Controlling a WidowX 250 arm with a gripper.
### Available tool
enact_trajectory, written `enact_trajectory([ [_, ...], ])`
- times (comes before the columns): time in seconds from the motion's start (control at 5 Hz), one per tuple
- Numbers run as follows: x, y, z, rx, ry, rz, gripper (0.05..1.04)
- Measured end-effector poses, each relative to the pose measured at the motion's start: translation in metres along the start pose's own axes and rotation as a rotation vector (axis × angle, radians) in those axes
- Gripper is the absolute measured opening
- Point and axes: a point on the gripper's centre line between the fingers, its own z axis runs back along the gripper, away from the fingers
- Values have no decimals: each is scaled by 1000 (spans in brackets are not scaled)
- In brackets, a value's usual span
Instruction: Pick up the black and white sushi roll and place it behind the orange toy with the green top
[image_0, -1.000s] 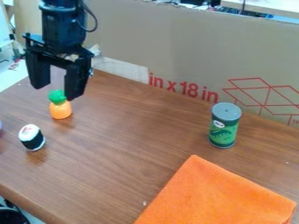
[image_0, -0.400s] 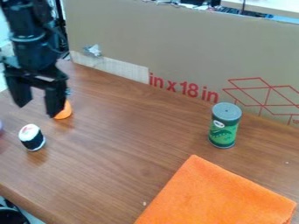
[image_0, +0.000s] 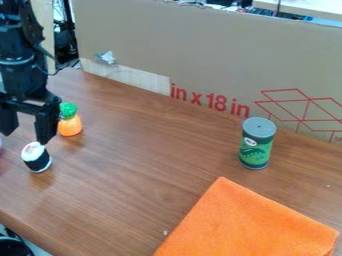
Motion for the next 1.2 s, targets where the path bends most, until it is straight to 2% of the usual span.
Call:
enact_trajectory([
  [0.4,0,8,-20,-22,32,30,1001],
  [0.6,3,6,-26,-61,26,35,1001],
  [1.0,10,5,-56,-89,97,29,1001],
  [1.2,14,9,-69,-71,161,33,1001],
])
